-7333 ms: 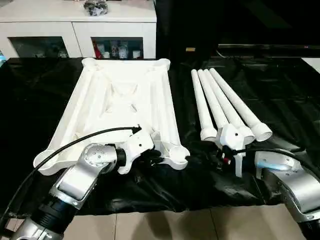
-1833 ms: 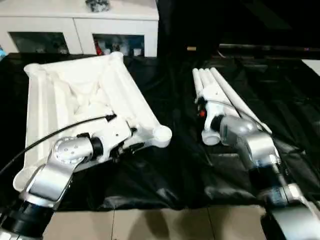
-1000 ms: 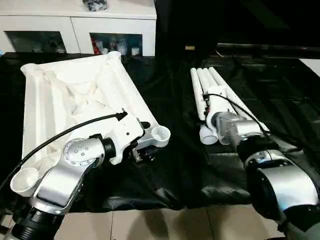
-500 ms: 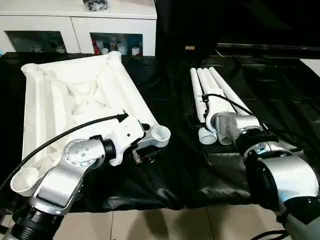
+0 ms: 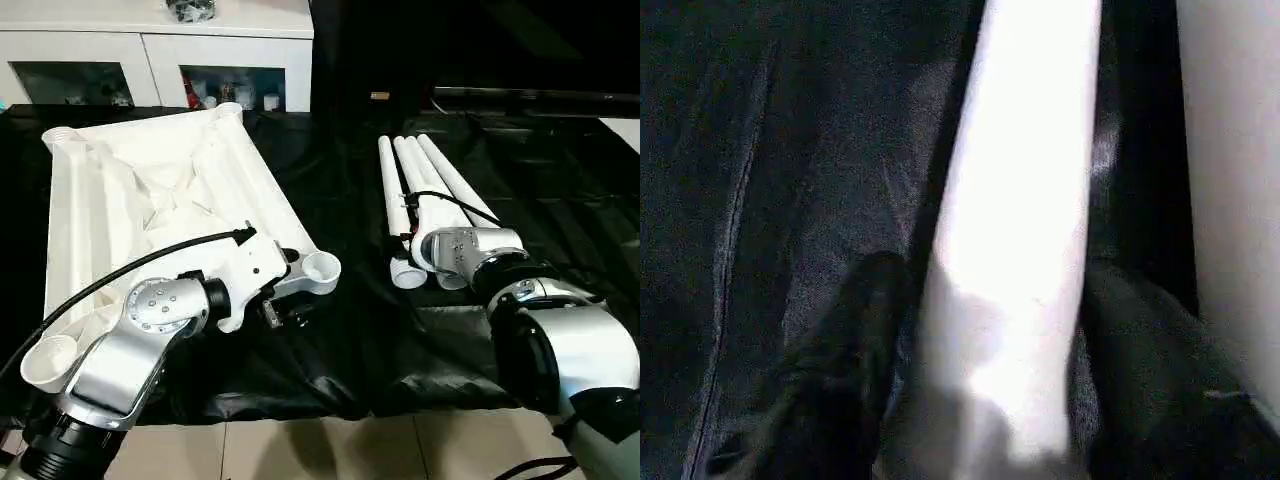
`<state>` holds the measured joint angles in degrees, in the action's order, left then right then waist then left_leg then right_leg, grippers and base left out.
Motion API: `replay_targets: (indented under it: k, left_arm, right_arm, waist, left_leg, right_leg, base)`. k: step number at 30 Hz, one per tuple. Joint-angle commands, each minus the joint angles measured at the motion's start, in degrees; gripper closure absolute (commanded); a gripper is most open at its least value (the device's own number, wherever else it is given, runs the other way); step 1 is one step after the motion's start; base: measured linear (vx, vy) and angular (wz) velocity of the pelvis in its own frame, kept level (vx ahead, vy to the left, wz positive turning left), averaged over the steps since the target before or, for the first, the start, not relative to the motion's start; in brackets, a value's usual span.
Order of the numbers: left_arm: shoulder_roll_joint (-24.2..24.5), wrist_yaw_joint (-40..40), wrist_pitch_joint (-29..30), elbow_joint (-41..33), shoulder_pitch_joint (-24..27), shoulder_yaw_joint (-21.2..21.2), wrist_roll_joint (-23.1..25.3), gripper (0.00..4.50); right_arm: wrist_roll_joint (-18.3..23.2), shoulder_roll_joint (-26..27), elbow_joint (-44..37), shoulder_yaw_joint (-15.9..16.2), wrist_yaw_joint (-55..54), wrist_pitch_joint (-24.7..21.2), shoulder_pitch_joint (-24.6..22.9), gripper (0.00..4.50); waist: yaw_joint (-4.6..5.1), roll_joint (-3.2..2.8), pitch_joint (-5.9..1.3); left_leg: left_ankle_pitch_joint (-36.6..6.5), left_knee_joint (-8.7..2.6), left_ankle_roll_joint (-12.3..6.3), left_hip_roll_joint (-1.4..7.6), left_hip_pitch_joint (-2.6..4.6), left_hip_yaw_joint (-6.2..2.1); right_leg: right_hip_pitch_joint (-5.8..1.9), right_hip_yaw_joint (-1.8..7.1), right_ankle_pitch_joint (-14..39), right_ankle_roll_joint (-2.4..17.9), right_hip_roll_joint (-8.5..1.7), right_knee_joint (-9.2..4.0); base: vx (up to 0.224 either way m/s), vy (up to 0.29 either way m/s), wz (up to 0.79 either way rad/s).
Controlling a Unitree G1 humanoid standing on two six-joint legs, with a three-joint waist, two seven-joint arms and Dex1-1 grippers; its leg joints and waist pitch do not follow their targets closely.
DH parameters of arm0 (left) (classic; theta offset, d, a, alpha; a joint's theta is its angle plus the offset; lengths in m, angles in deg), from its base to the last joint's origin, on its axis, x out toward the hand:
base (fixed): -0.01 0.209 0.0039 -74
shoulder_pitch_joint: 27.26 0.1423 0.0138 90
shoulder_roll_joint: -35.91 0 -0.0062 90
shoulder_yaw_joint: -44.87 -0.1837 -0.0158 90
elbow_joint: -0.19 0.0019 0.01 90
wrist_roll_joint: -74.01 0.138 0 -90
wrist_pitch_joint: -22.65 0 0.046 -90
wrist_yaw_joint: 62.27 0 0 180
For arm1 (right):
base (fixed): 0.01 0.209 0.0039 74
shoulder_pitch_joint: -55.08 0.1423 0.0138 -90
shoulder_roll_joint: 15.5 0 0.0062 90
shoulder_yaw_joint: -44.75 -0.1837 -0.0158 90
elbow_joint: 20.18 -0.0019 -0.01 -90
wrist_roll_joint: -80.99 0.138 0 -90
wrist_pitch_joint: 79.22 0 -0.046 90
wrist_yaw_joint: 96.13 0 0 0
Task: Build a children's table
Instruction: Pick table leg
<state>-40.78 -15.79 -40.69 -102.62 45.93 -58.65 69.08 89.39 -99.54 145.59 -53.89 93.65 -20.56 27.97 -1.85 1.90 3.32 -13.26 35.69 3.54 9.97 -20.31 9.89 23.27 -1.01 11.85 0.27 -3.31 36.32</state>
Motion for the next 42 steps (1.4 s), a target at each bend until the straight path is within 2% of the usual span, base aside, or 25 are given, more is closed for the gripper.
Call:
replay_targets:
  k: [1, 6, 13, 14, 18, 20, 21, 22, 23, 24, 25, 26, 27, 28, 29, 30, 31, 32, 34, 35, 36, 37, 38, 39, 42]
  left_arm:
    - [0.53, 0.48, 0.57, -1.61, -0.91, -0.77, -0.46, 0.00]
    - [0.38, 0.44, 0.61, -1.51, -1.12, -0.67, -0.46, 0.00]
    - [-0.40, -0.30, 0.69, -1.95, -1.39, 0.44, -1.06, 0.00]
    - [-1.15, -0.94, 0.81, -2.16, -1.50, 1.17, -1.63, 0.00]
    - [-4.27, -3.93, 0.72, -1.72, -2.68, 3.40, -2.96, 0.00]
    - [-7.29, -8.16, 2.24, 0.20, -5.08, 4.46, -2.28, 0.00]
    - [-9.05, -10.74, 3.43, 1.54, -6.40, 5.12, -1.87, 0.00]
    - [-9.05, -10.74, 3.43, 1.54, -6.40, 5.12, -1.87, 0.00]
    - [-11.43, -13.66, 4.30, 3.23, -7.95, 6.18, -1.96, 0.00]
    - [-13.01, -15.40, 5.22, 4.27, -8.94, 6.98, -2.38, 0.00]
    - [-13.01, -15.40, 5.22, 4.27, -8.94, 6.98, -2.38, 0.00]
    - [-13.01, -15.40, 5.22, 4.27, -8.94, 6.98, -2.38, 0.00]
    - [-15.44, -17.99, 6.59, 5.83, -10.55, 8.30, -3.22, 0.00]
    - [-21.28, -23.20, 11.05, 8.65, -14.12, 12.67, -6.85, 0.00]
    - [-23.31, -24.66, 12.50, 9.44, -15.26, 14.36, -8.56, 0.00]
    - [-25.18, -25.96, 14.14, 10.12, -16.40, 16.13, -10.47, 0.00]
    - [-27.56, -26.50, 15.54, 10.42, -17.72, 17.92, -13.77, 0.00]
    - [-27.56, -26.50, 15.54, 10.42, -17.72, 17.92, -13.77, 0.00]
    - [-30.55, -27.16, 17.80, 10.70, -19.47, 20.05, -17.94, 0.00]
    - [-30.76, -27.21, 17.95, 10.71, -19.59, 20.19, -18.23, 0.00]
    - [-33.16, -28.09, 19.37, 11.56, -21.22, 22.07, -21.38, 0.00]
    - [-33.16, -28.09, 19.37, 11.56, -21.22, 22.07, -21.38, 0.00]
    - [-34.10, -28.42, 19.60, 12.03, -21.95, 22.95, -22.86, 0.00]
    - [-34.72, -28.61, 19.85, 12.26, -22.41, 23.63, -24.09, 0.00]
    - [-36.72, -29.46, 23.00, 11.56, -23.91, 26.39, -26.76, 0.00]
  right_arm:
    - [0.01, -0.61, 1.12, -0.55, -0.57, -1.04, 0.43, 2.03]
    - [-0.07, -0.62, 1.00, -1.45, -1.07, -0.35, -0.25, 2.43]
    - [0.94, -1.18, 0.30, -3.16, 0.17, 1.35, -0.04, 2.55]
    - [2.08, -1.28, -0.17, -4.24, 1.44, 2.02, 0.25, 2.56]
    - [4.59, -1.59, -2.19, -6.35, 6.70, 4.86, 0.60, 2.56]
    - [5.76, -1.78, -4.81, -6.69, 12.09, 7.40, -0.48, 2.56]
    - [6.37, -1.81, -6.35, -6.76, 14.59, 7.97, -1.32, 2.56]
    - [6.37, -1.81, -6.35, -6.76, 14.59, 7.97, -1.32, 2.56]
    - [7.02, -1.71, -8.93, -6.44, 18.57, 8.58, -2.73, 2.56]
    - [7.51, -1.64, -10.77, -6.24, 21.21, 8.58, -3.73, 2.56]
    - [7.51, -1.64, -10.77, -6.24, 21.21, 8.58, -3.73, 2.56]
    - [7.51, -1.64, -10.77, -6.24, 21.21, 8.58, -3.73, 2.57]
    - [8.84, -1.47, -14.84, -5.69, 25.98, 8.43, -5.83, 2.57]
    - [13.02, -1.20, -25.71, -4.46, 35.34, 6.45, -11.55, 2.57]
    - [14.65, -1.14, -29.74, -3.97, 38.29, 5.53, -13.68, 2.57]
    - [16.76, -1.06, -34.03, -3.73, 40.54, 4.07, -15.86, 2.57]
    - [19.82, -1.15, -39.69, -3.43, 43.14, 1.67, -18.74, 2.57]
    - [19.82, -1.15, -39.69, -3.43, 43.14, 1.67, -18.74, 2.57]
    - [23.76, -1.44, -47.05, -2.78, 46.79, -1.56, -22.72, 2.57]
    - [24.03, -1.46, -47.57, -2.72, 47.07, -1.79, -23.01, 2.57]
    - [26.34, -2.00, -52.99, -1.25, 50.55, -3.47, -26.48, 2.57]
    - [26.34, -2.00, -52.99, -1.25, 50.55, -3.47, -26.48, 2.57]
    - [26.82, -2.21, -54.40, -0.67, 51.67, -3.85, -27.53, 2.57]
    - [26.98, -2.38, -55.15, -0.21, 52.23, -4.14, -28.09, 2.57]
    - [27.43, -2.55, -59.09, 0.04, 52.66, -5.91, -30.23, 2.57]
  waist:
    - [-0.07, -0.28, -4.09]
    - [-0.07, -0.12, -4.07]
    - [-0.19, -0.08, -4.17]
    - [-0.17, -0.07, -4.19]
    - [-0.25, 0.05, -4.30]
    - [-0.37, 0.15, -4.42]
    - [-0.45, 0.07, -4.45]
    - [-0.59, 0.17, -4.48]
    - [-0.63, 0.05, -4.48]
    - [-0.51, 0.23, -4.34]
    - [-0.77, 0.21, -4.47]
    - [-0.88, 0.32, -4.75]
    - [-0.73, 0.32, -4.66]
    - [-1.03, -0.08, -4.66]
    - [-1.57, 0.24, -4.76]
    - [-1.74, 0.30, -4.88]
    - [-2.10, 0.62, -4.78]
    - [-2.12, 0.76, -4.70]
    - [-2.15, 0.84, -4.30]
    - [-2.10, 0.83, -4.13]
    - [-2.34, 0.63, -3.96]
    - [-2.34, 0.63, -3.96]
    - [-2.21, 0.77, -3.97]
    - [-2.26, 0.59, -3.94]
    - [-2.12, 0.77, -3.96]
  left_leg:
    - [1.30, -3.78, -2.33, 2.30, 0.03, 0.03]
    - [1.13, -3.81, -2.18, 2.32, 0.05, 0.05]
    - [1.73, -3.77, -2.31, 2.32, 0.04, 0.01]
    - [1.80, -3.73, -2.47, 2.32, 0.00, 0.03]
    - [2.88, -3.53, -3.99, 2.30, -0.21, 0.09]
    - [3.39, -3.37, -4.85, 2.40, -0.29, 0.09]
    - [4.00, -3.22, -5.89, 2.39, -0.34, 0.12]
    - [4.14, -3.16, -6.21, 2.47, -0.26, 0.10]
    - [4.26, -3.18, -6.66, 2.46, -0.37, -0.04]
    - [3.90, -3.19, -6.82, 2.40, -0.50, 0.10]
    - [3.53, -3.04, -6.91, 2.57, -0.34, 0.07]
    - [5.26, -2.98, -7.28, 2.49, -0.46, -0.13]
    - [5.60, -2.92, -7.58, 2.36, -0.74, -0.03]
    - [5.96, -2.69, -8.08, 2.33, -0.62, 0.08]
    - [6.73, -2.46, -8.95, 2.71, -0.38, 0.04]
    - [7.48, -2.50, -9.18, 2.63, -0.68, -0.23]
    - [6.80, -2.53, -9.84, 2.62, -0.63, -0.18]
    - [5.15, -2.76, -9.82, 2.80, -0.66, -0.41]
    - [1.49, -2.95, -8.38, 2.75, -0.51, -0.31]
    - [0.66, -3.10, -7.80, 2.64, -0.56, -0.33]
    - [-1.01, -3.20, -6.68, 2.66, -0.35, -0.40]
    - [-1.01, -3.20, -6.68, 2.66, -0.35, -0.40]
    - [-1.34, -3.34, -6.20, 2.68, -0.37, -0.51]
    - [-1.33, -3.28, -5.93, 2.52, -0.43, -0.46]
    - [-0.96, -3.37, -5.33, 2.53, -0.55, -0.64]
  right_leg:
    - [-3.28, 1.86, -4.01, 18.14, -3.66, -2.35]
    - [-3.24, 1.85, -3.59, 18.01, -3.65, -2.38]
    - [-3.32, 1.84, -4.79, 18.13, -3.68, -2.22]
    - [-3.33, 1.85, -5.11, 18.22, -3.67, -2.20]
    - [-3.45, 1.87, -7.53, 19.35, -3.66, -2.04]
    - [-3.60, 1.88, -8.62, 19.80, -3.76, -2.01]
    - [-3.62, 1.91, -9.81, 20.12, -3.64, -1.96]
    - [-3.55, 1.92, -9.94, 20.26, -3.77, -1.95]
    - [-3.58, 1.87, -9.37, 20.46, -3.85, -1.94]
    - [-3.61, 1.90, -9.01, 20.37, -3.69, -2.11]
    - [-3.60, 1.92, -8.41, 20.24, -3.89, -2.19]
    - [-3.65, 1.83, -9.32, 20.45, -3.89, -1.85]
    - [-3.77, 1.89, -10.29, 20.52, -3.70, -1.81]
    - [-3.84, 1.95, -12.83, 20.40, -3.51, -1.80]
    - [-3.82, 2.05, -16.08, 21.12, -3.71, -1.74]
    - [-4.16, 1.91, -16.97, 21.45, -3.73, -1.46]
    - [-3.98, 1.86, -15.84, 21.60, -3.86, -1.76]
    - [-3.75, 1.66, -11.99, 21.67, -4.07, -2.00]
    - [-3.60, 1.71, -4.43, 20.62, -4.17, -2.79]
    - [-3.65, 1.67, -2.31, 20.04, -4.09, -2.98]
    - [-3.54, 1.72, 1.23, 18.48, -4.01, -3.48]
    - [-3.54, 1.72, 1.23, 18.48, -4.01, -3.48]
    - [-3.41, 1.66, 2.68, 17.45, -3.99, -3.67]
    - [-3.51, 1.69, 3.04, 17.19, -3.98, -3.79]
    - [-3.40, 1.62, 3.68, 16.57, -4.01, -3.89]
  base:
    - [0.000, 0.000, 0.00]
    - [0.000, 0.000, 0.00]
    - [0.000, 0.000, 0.00]
    - [0.000, 0.000, 0.00]
    - [0.000, 0.000, 0.00]
    - [0.000, 0.000, 0.00]
    - [0.000, 0.000, 0.00]
    - [0.000, 0.000, 0.00]
    - [0.000, 0.000, 0.00]
    - [0.000, 0.000, 0.00]
    - [0.000, 0.000, 0.00]
    - [0.000, 0.000, 0.00]
    - [0.000, 0.000, 0.00]
    - [0.000, 0.000, 0.00]
    - [0.000, 0.000, 0.00]
    - [0.000, 0.000, 0.00]
    - [0.000, 0.000, 0.00]
    - [0.000, 0.000, 0.00]
    - [0.000, 0.000, 0.00]
    - [0.000, 0.000, 0.00]
    - [0.000, 0.000, 0.00]
    - [0.000, 0.000, 0.00]
    - [0.000, 0.000, 0.00]
    - [0.000, 0.000, 0.00]
    - [0.000, 0.000, 0.00]
